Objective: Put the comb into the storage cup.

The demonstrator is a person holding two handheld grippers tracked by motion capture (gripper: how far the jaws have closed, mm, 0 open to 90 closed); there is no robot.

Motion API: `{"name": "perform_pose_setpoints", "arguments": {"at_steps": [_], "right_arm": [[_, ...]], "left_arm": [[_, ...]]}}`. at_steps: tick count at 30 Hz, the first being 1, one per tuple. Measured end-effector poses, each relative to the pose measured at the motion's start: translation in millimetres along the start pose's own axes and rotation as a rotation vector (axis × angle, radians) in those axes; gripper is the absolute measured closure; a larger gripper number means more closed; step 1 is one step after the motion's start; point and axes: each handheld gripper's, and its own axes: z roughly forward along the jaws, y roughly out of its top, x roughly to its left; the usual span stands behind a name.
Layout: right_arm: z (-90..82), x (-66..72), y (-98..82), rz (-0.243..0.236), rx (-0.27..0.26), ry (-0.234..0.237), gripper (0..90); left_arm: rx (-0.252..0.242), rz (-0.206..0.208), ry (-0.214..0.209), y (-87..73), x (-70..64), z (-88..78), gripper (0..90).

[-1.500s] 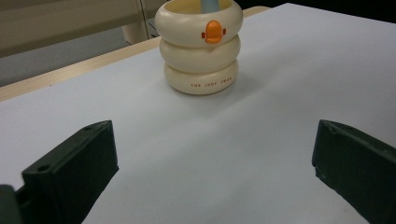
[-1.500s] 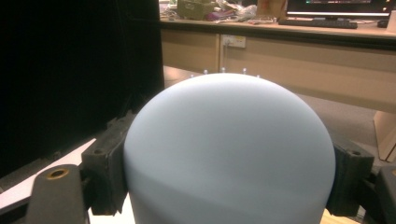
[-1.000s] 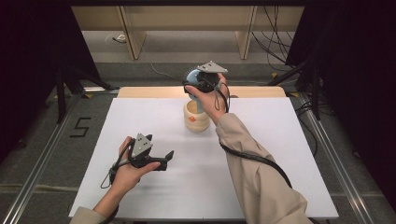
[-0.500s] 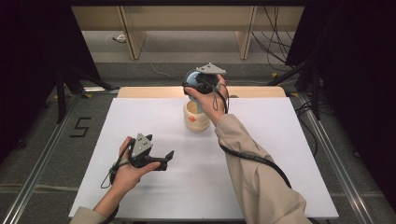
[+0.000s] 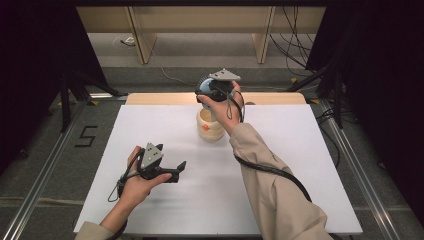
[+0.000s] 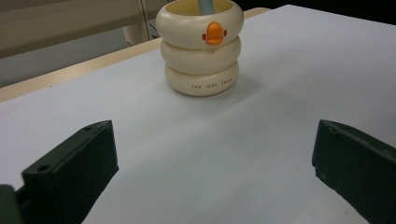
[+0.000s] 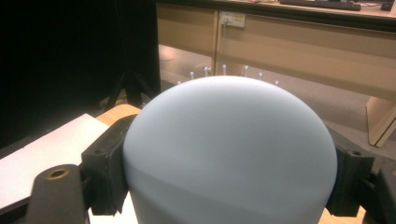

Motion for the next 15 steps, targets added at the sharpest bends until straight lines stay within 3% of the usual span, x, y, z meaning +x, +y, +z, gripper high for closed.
{"name": "perform_pose_setpoints", "arguments": {"at_steps": [15], "right_arm": [[5.3, -1.2, -8.7, -0.011, 0.03, -0.006, 20.6]], "left_arm": [[-0.004, -0.002, 0.004, 0.0, 0.1, -0.1, 0.0]]}}
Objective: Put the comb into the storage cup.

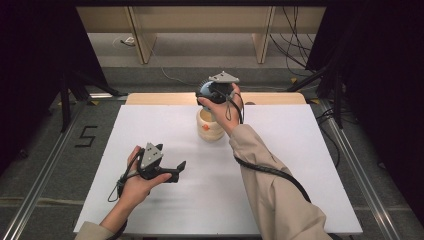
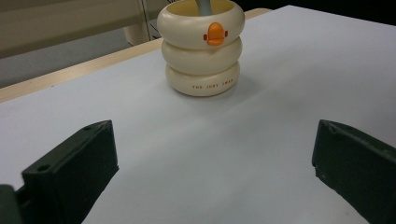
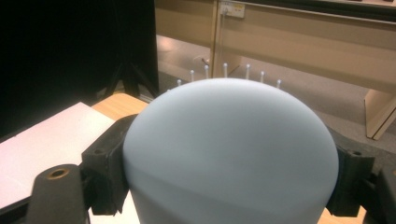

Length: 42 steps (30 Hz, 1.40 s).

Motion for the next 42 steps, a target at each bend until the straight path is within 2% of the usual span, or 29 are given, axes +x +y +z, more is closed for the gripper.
{"name": "perform_pose_setpoints", "arguments": {"at_steps": [10, 21, 29, 35, 42], "right_arm": [[1.8, -2.5, -1.6, 0.012, -0.015, -0.002, 20.3], [12.4, -1.5, -3.8, 0.028, -0.045, -0.001, 19.7], [21.2, 0.3, -8.8, 0.03, -0.028, 0.0, 18.9], [26.5, 0.6, -14.6, 0.03, 0.011, 0.005, 18.4], [26.6, -0.9, -19.6, 0.031, 0.031, 0.012, 18.3]], "left_arm": [[0.003, 0.002, 0.0, -0.5, -0.4, 0.4, 0.0], [-0.001, -0.002, 0.002, -0.4, 0.3, 0.0, 0.0], [-0.003, -0.001, 0.003, -0.1, 1.1, -0.5, 0.0], [-0.003, -0.002, 0.003, -0.1, 1.1, -0.8, 0.0], [-0.002, -0.003, 0.005, -0.6, 1.2, -0.5, 0.0]]}}
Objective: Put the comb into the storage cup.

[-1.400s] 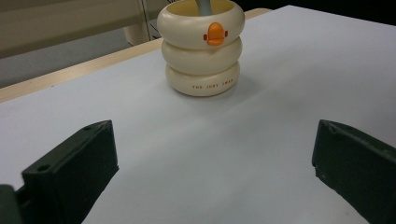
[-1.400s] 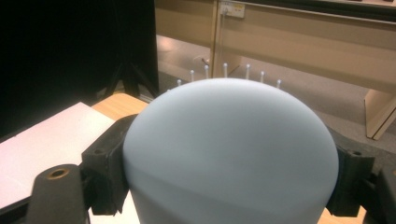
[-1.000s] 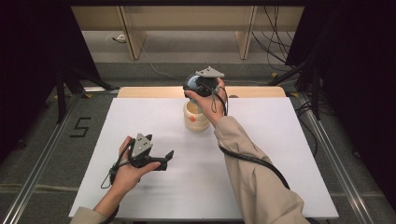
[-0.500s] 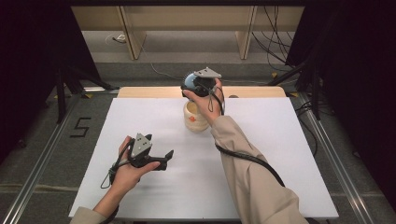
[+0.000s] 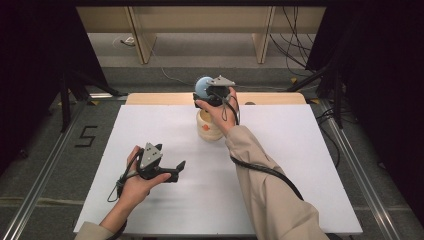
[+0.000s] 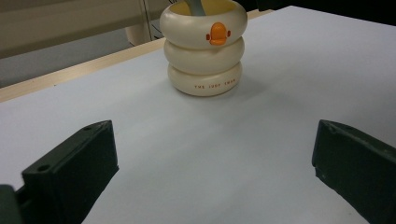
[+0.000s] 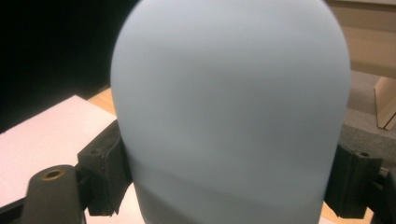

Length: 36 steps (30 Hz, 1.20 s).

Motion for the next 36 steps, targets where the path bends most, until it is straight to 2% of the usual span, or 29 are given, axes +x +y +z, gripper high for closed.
{"name": "perform_pose_setpoints", "arguments": {"at_steps": [19, 36], "right_arm": [[-7.0, -6.3, -14.1, -0.004, 0.046, 0.036, 15.7], [-22.9, -10.4, -15.2, 0.01, 0.034, 0.068, 15.6]], "left_arm": [[0.002, -0.001, 0.005, -0.5, 0.6, 0.0, 0.0], [0.005, -0.001, 0.009, -0.8, 1.5, 0.0, 0.0]]}}
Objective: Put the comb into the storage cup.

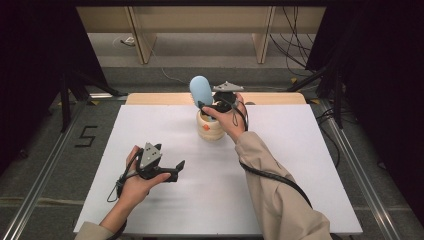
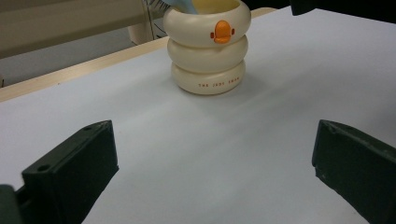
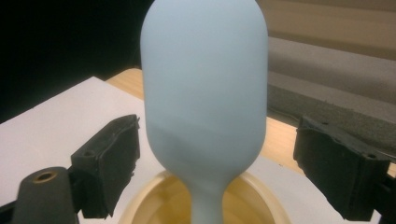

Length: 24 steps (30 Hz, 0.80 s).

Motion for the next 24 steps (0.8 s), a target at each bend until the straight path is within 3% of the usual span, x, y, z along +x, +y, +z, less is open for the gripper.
{"name": "perform_pose_setpoints", "arguments": {"at_steps": [9, 24], "right_arm": [[-13.3, -6.0, -0.8, 0.014, -0.024, 0.01, 15.6], [-37.2, -14.6, -5.2, 0.021, -0.005, 0.039, 15.3]], "left_arm": [[0.006, -0.008, 0.004, -0.5, 1.0, 0.2, 0.0], [0.008, -0.019, 0.022, -1.2, 3.5, -0.4, 0.0]]}}
